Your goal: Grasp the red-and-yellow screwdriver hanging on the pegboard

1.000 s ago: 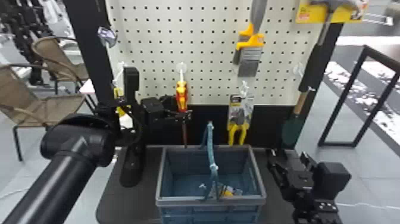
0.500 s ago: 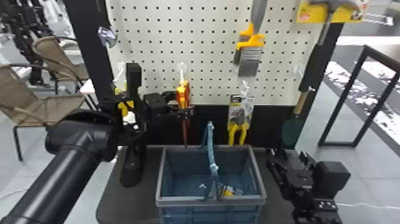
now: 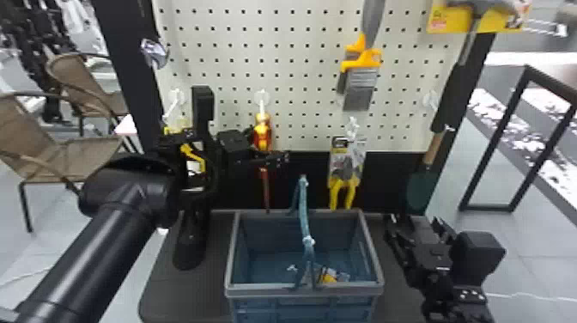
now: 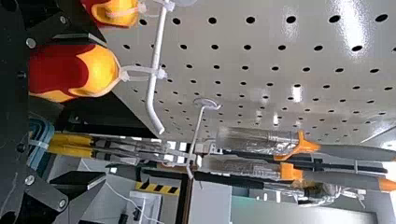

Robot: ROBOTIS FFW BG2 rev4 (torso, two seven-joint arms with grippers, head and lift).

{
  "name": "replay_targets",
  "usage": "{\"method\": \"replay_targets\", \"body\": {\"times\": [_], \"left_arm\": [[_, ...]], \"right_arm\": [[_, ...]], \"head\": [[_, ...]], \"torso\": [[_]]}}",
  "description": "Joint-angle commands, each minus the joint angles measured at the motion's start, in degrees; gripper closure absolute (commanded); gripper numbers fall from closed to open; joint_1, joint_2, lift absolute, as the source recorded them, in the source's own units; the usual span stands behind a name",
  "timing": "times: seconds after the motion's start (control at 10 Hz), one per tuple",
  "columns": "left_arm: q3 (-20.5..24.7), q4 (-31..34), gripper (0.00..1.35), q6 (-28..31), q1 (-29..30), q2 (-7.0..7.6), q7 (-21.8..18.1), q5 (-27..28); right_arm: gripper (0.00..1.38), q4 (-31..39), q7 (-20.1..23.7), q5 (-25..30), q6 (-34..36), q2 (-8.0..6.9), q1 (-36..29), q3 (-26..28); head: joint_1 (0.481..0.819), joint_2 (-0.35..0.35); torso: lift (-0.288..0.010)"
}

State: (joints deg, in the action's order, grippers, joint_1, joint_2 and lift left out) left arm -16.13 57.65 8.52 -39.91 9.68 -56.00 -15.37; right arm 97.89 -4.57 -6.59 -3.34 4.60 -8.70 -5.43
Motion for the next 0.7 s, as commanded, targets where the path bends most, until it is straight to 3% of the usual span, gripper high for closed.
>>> {"method": "replay_targets", "body": {"times": [0.0, 0.1, 0.3, 0.6], "left_arm": [[-0.39, -0.08, 0.52, 0.98, -0.17, -0.19, -0.07, 0.69], [-0.48, -0.08, 0.87, 2.21, -0.17, -0.28, 0.19, 1.31], [-0.65, 0.01, 1.13, 4.05, 0.01, -0.36, 0.98, 1.66], [-0.21, 0.01, 1.14, 3.7, 0.19, -0.28, 1.33, 1.48]], "right_arm": [[0.4, -0.16, 0.0, -0.09, 0.0, 0.05, 0.0, -0.02], [0.4, -0.16, 0.0, -0.09, 0.0, 0.05, 0.0, -0.02], [0.4, -0.42, 0.0, -0.18, 0.0, 0.05, -0.09, -0.02], [0.4, -1.04, 0.0, -0.18, 0.0, 0.05, -0.18, -0.02]], "head": [[0.549, 0.0], [0.549, 0.0], [0.549, 0.0], [0.549, 0.0]], "torso": [[-0.1], [-0.1], [-0.1], [-0.1]]}}
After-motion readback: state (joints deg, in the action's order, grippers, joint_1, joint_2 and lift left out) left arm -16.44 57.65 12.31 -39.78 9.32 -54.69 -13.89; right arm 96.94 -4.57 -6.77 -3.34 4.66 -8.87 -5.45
